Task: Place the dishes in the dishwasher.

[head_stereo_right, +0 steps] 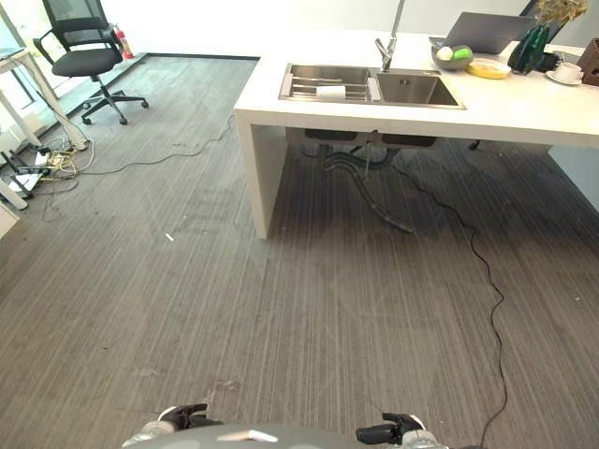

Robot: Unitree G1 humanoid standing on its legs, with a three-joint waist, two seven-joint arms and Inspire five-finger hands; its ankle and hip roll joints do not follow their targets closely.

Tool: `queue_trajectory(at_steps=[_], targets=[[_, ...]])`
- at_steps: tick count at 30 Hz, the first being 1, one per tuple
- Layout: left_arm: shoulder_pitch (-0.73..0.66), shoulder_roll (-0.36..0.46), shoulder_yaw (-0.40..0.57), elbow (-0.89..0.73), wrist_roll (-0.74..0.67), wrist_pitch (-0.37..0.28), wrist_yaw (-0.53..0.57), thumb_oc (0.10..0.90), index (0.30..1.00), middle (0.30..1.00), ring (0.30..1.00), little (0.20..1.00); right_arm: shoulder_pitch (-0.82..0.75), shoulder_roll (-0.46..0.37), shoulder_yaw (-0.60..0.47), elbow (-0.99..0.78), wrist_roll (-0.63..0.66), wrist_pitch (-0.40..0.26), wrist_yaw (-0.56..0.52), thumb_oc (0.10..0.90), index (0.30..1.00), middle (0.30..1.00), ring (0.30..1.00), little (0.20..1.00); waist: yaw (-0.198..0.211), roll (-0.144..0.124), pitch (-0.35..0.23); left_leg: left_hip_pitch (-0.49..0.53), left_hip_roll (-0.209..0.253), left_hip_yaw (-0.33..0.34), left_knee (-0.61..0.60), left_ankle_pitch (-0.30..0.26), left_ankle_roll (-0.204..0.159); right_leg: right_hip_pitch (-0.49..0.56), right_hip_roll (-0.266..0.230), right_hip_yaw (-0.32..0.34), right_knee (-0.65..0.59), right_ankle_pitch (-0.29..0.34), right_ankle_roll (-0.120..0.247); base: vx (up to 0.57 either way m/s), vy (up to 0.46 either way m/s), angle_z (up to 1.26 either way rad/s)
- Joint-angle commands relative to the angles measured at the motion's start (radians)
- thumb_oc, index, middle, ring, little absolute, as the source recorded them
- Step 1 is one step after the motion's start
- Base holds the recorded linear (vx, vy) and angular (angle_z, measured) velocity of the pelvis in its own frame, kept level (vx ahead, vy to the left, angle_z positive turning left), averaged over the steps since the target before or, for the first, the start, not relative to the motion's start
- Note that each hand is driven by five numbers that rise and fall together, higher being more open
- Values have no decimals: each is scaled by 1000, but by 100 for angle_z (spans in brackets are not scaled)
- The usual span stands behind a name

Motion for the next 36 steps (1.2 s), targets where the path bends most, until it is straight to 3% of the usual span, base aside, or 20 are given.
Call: queue_trajectory(at_steps=[1, 36], targets=[[-6, -27, -28, 106, 37, 9, -9, 800, 900, 900, 900, 900, 20, -2, 33, 75, 10, 19, 7, 800, 900, 900, 900, 900, 0, -9, -24, -49, -16, 42, -3, 63, -43, 15, -45, -35, 16, -30, 109, 2, 0, -4], [3, -20, 23, 107, -41, -11, 5, 800, 900, 900, 900, 900, 20, -10, 1, 75, 58, 3, -6, 800, 900, 900, 900, 900, -2, -5, -14, -44, -17, 29, -3, 59, -48, 20, -38, -56, 16, -43, 103, 0, -2, 0]])
